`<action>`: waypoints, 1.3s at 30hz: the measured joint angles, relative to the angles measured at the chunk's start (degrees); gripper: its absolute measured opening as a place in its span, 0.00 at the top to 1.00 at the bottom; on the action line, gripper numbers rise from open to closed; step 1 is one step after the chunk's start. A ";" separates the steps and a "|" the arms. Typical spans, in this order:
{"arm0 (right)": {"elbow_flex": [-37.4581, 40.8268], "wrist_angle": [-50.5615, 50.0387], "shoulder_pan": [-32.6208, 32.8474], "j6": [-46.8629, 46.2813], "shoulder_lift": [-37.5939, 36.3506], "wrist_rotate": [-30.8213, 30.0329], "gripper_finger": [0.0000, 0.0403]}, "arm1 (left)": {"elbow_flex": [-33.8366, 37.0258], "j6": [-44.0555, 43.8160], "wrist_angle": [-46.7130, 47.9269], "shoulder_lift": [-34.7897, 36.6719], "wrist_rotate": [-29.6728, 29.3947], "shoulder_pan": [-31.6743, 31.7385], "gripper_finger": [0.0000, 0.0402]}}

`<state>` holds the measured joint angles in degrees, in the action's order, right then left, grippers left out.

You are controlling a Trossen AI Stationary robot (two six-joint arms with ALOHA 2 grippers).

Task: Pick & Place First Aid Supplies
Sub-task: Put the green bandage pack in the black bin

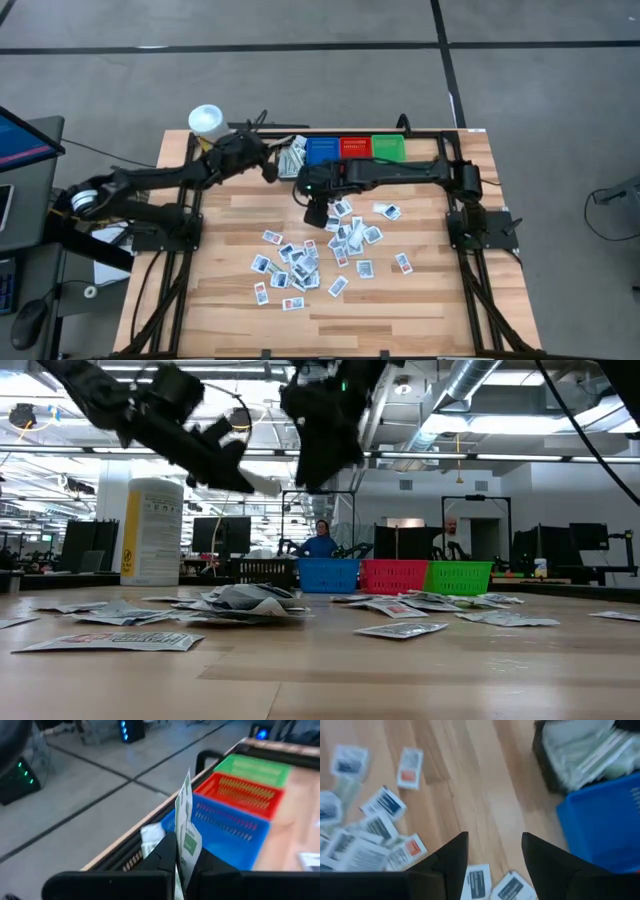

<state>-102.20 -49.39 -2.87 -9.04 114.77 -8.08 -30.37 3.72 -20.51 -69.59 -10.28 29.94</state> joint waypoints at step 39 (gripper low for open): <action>8.60 5.28 3.26 -4.44 -0.14 0.70 0.57 | 0.00 -2.59 -8.66 -14.57 2.74 1.49 0.66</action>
<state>-93.60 -44.11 0.38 -13.48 114.63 -7.38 -30.37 1.12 -29.17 -84.16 -7.54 31.43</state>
